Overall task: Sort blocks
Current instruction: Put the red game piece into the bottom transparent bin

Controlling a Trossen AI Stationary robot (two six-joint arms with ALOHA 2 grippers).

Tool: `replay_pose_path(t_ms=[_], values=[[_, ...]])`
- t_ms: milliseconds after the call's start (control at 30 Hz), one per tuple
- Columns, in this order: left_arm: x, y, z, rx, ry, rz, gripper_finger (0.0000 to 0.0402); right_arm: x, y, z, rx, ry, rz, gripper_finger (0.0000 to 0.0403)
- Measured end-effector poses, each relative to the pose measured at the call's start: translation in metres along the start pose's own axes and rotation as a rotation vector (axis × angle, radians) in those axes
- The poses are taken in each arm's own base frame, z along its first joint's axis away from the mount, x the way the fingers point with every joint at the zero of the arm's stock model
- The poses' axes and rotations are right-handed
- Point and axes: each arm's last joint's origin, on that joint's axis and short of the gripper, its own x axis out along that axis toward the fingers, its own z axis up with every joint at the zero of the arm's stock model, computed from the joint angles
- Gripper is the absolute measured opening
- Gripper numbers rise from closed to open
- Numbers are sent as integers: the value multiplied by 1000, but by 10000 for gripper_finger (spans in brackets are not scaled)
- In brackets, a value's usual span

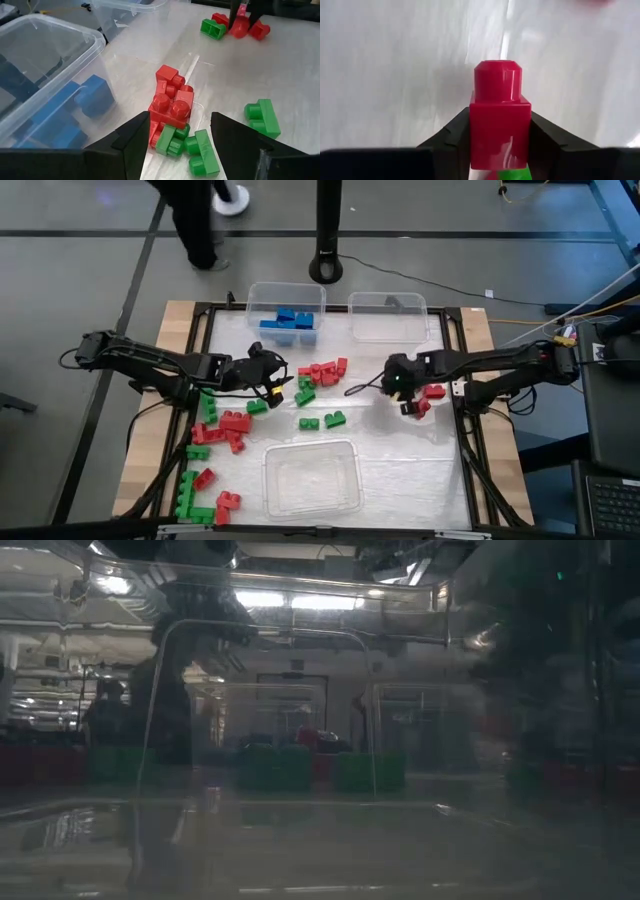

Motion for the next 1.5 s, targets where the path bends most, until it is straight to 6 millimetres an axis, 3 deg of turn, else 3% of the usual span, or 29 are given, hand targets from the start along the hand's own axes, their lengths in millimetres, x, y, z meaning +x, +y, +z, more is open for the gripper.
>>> replay_pose_path(t_ms=[133,300,467,667,833,1167,1300,1500], values=[[-5,-10,2,18,-47,-25,198,-26,1,26,-54,-190,-20,142],[-16,-27,2,28,-105,-88,198,-49,10,68,-151,-570,33,137],[-29,-43,-3,42,-127,-111,198,-54,30,94,-239,-806,78,141],[-40,-55,-8,76,-146,-134,198,-45,61,118,-297,-960,130,140],[-43,-60,-14,81,-161,-150,198,-30,82,127,-280,-988,211,143],[-35,-62,-53,3,-250,-211,198,-10,115,130,-319,-954,363,157],[-33,-61,-60,-13,-247,-217,198,-10,115,131,-244,-942,380,186],[-33,-61,-60,-8,-248,-217,198,-10,120,129,-247,-924,425,261]])
